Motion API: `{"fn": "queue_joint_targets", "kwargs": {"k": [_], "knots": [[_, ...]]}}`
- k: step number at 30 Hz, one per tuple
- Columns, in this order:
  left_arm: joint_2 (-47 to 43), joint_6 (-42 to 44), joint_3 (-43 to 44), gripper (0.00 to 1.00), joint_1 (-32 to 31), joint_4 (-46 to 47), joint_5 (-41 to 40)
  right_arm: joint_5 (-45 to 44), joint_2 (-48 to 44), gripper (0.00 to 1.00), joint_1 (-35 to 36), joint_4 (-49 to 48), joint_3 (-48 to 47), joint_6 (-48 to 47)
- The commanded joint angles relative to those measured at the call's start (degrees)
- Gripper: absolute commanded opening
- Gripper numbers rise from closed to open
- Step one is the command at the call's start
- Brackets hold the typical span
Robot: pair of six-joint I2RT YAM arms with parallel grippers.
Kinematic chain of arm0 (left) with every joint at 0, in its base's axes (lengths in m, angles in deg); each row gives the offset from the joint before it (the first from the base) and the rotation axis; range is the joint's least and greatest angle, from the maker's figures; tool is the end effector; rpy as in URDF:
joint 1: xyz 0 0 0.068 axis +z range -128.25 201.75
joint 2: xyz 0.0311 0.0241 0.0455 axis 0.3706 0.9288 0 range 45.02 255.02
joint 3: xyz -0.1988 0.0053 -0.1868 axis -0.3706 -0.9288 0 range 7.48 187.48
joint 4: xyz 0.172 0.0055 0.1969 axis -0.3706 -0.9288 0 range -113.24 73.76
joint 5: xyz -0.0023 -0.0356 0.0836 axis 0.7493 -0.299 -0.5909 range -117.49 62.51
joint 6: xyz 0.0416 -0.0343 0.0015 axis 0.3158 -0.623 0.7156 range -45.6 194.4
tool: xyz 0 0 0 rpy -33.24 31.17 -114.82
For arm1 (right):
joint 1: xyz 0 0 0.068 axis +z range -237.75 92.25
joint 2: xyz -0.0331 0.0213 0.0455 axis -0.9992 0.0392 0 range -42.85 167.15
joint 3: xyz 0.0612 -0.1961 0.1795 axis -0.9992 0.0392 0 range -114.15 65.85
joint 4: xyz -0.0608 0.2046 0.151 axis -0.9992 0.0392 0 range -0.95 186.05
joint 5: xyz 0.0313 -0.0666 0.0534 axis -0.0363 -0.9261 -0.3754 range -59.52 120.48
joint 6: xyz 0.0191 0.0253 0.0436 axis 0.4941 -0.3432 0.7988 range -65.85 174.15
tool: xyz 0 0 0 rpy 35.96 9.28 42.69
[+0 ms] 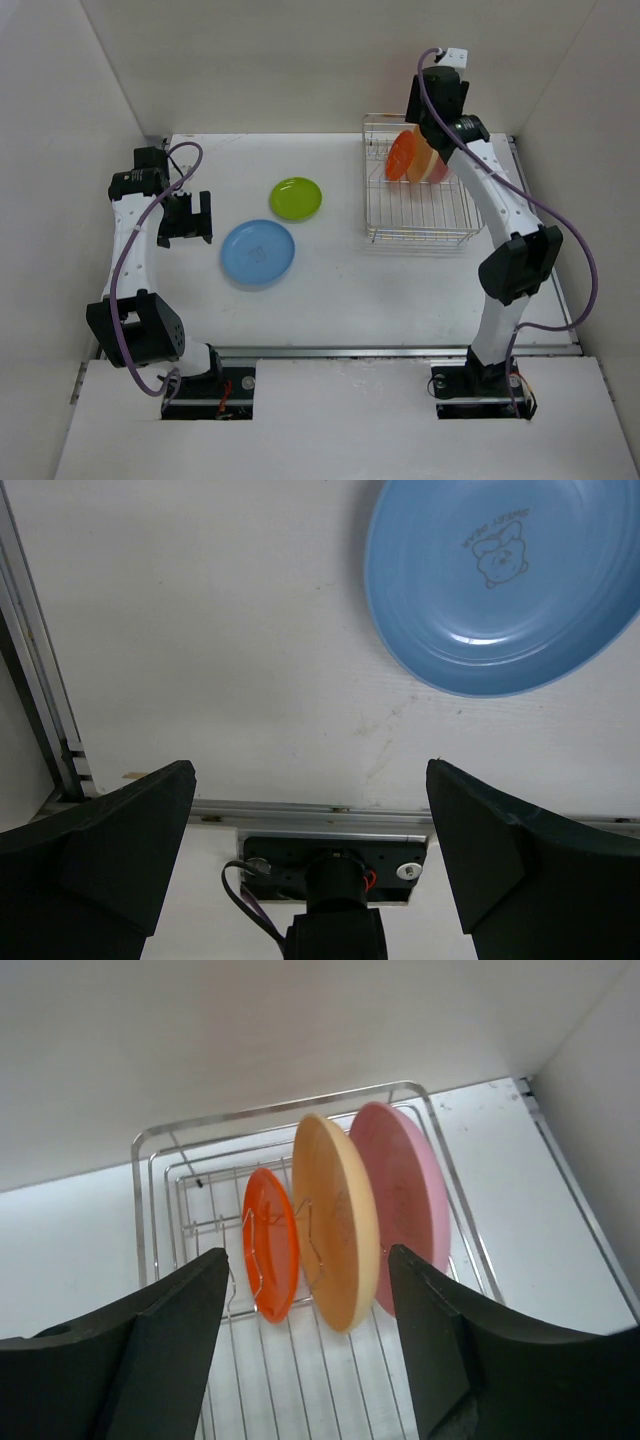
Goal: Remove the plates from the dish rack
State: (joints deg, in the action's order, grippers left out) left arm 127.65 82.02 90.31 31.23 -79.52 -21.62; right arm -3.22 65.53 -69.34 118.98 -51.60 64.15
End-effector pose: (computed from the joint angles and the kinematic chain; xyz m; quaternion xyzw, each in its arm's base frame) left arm 0.2771 0.0426 0.3387 -0.0038 0.9713 -0.0147 0.2373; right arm 0.4166 0.1178 0.4250 0.1061 0.7980 -0.0981 0.5850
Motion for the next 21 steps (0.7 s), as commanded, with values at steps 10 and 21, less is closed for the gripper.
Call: {"fn": "queue_joint_targets", "kwargs": {"k": [10,21], "knots": [[-1.86,1.17,-0.73,1.00,0.19,-1.22,0.72,10.40,15.89,0.49,-0.74,1.52,-7.36,0.10],[-1.33,1.17,-0.74,1.00,0.19,-1.22,0.72,3.72,17.66,0.49,-1.28,1.53,-2.70,4.15]]}}
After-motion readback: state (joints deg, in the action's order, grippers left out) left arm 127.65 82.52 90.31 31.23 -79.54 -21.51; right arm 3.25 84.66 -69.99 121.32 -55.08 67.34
